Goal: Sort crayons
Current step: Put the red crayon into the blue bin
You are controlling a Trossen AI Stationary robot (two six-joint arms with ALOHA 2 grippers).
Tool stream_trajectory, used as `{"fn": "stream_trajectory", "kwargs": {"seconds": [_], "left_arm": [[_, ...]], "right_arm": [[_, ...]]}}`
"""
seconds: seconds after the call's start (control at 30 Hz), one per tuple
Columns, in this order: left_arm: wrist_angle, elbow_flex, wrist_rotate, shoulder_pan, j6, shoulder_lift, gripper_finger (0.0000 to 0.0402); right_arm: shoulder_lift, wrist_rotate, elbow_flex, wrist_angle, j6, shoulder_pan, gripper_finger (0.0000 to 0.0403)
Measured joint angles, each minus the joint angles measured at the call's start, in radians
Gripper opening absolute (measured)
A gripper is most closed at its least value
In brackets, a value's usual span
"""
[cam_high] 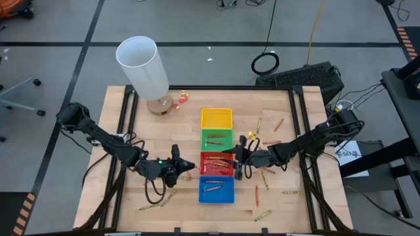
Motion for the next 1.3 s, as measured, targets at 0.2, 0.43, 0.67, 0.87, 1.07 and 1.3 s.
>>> {"fn": "stream_trajectory", "kwargs": {"seconds": [0.2, 0.43, 0.67, 0.87, 1.07, 1.3], "left_arm": [[0.006, 0.000, 0.041, 0.000, -0.001, 0.000, 0.0022], [0.006, 0.000, 0.053, 0.000, -0.028, 0.000, 0.0022], [0.007, 0.000, 0.058, 0.000, -0.028, 0.000, 0.0022], [0.031, 0.000, 0.123, 0.000, -0.058, 0.000, 0.0022], [0.058, 0.000, 0.148, 0.000, -0.081, 0.000, 0.0022], [0.078, 0.000, 0.183, 0.000, -0.128, 0.000, 0.0022]], "right_arm": [[0.000, 0.000, 0.000, 0.000, 0.000, 0.000, 0.0137], [0.000, 0.000, 0.000, 0.000, 0.000, 0.000, 0.0137], [0.000, 0.000, 0.000, 0.000, 0.000, 0.000, 0.0137], [0.000, 0.000, 0.000, 0.000, 0.000, 0.000, 0.0137], [0.000, 0.000, 0.000, 0.000, 0.000, 0.000, 0.0137], [0.000, 0.000, 0.000, 0.000, 0.009, 0.000, 0.0137]]}}
